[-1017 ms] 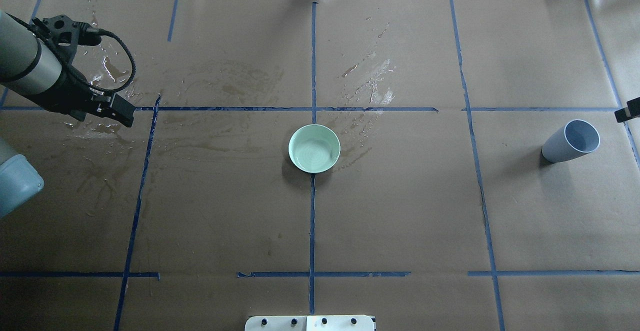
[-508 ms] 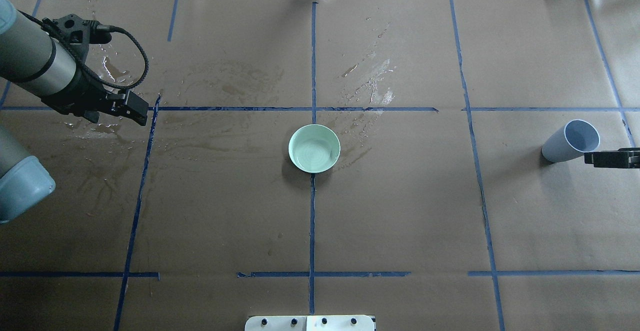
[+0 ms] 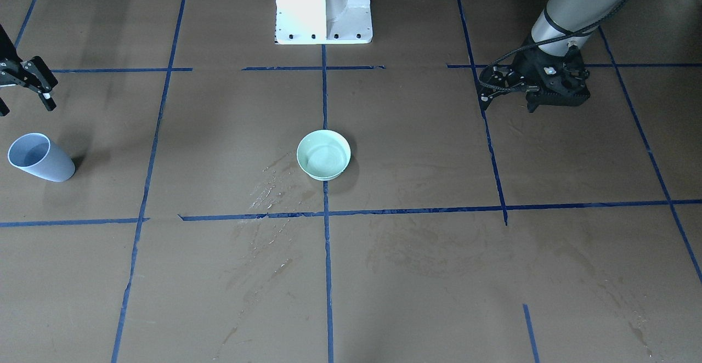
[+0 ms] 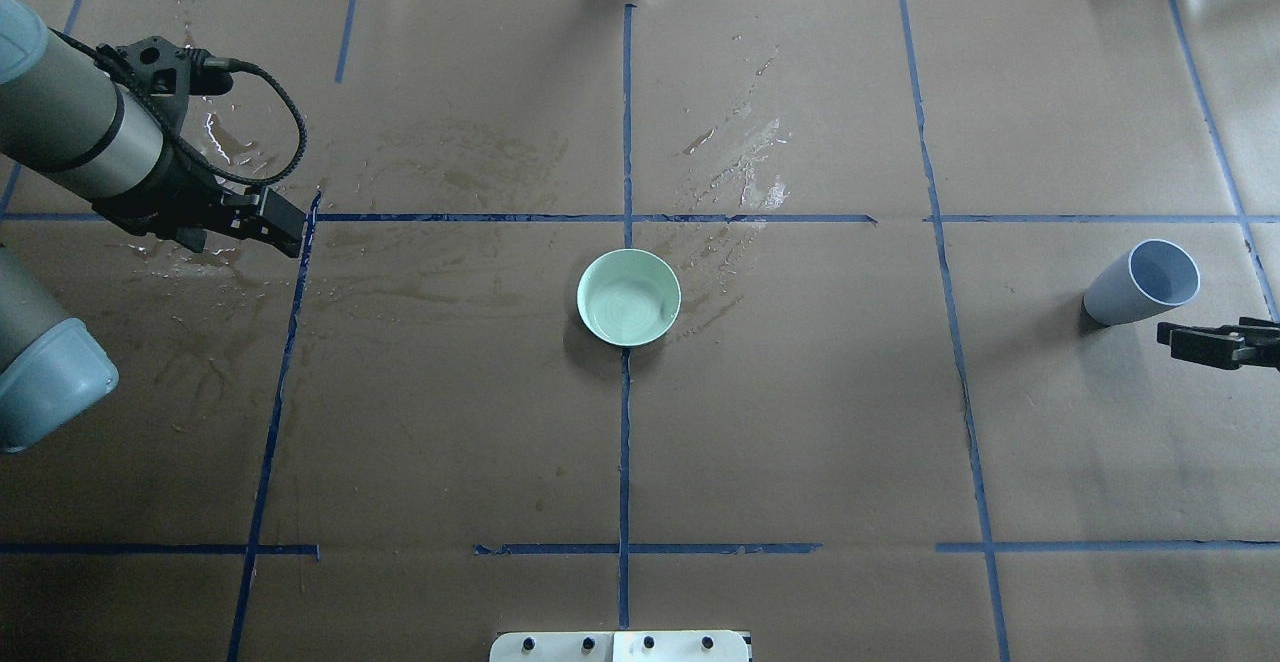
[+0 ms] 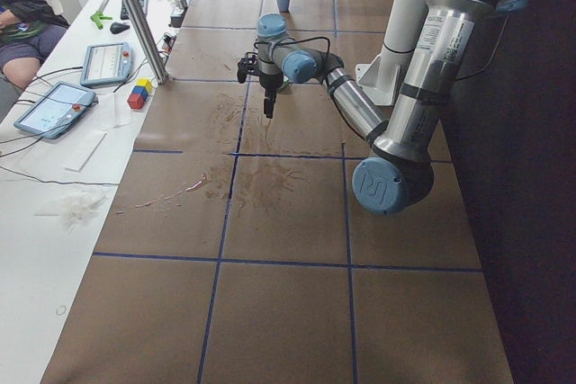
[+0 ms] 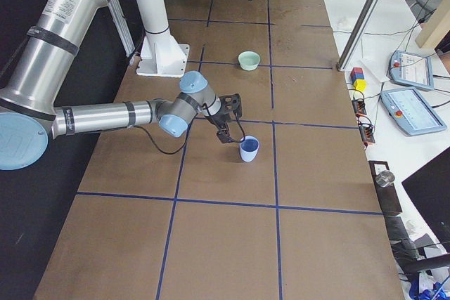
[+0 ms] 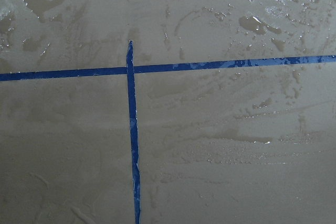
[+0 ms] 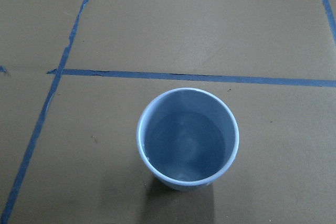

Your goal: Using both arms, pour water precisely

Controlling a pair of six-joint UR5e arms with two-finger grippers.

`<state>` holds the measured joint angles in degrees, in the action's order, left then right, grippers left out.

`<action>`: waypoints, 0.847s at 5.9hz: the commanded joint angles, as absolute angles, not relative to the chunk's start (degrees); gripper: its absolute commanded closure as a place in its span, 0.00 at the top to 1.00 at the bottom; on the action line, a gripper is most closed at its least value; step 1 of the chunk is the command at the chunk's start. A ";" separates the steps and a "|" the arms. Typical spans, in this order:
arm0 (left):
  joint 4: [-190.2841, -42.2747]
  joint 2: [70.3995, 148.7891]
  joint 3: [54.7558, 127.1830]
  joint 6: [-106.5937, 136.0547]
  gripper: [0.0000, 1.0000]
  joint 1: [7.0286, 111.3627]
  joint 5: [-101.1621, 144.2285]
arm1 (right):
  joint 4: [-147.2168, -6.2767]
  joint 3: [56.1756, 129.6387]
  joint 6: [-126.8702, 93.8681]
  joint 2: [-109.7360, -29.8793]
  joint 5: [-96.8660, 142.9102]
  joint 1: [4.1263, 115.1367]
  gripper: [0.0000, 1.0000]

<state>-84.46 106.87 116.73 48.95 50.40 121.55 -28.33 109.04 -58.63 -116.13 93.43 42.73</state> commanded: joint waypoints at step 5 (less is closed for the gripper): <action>-84.46 106.96 116.89 49.04 1.00 50.19 121.55 | -19.25 97.49 -68.02 -113.83 59.81 23.14 1.00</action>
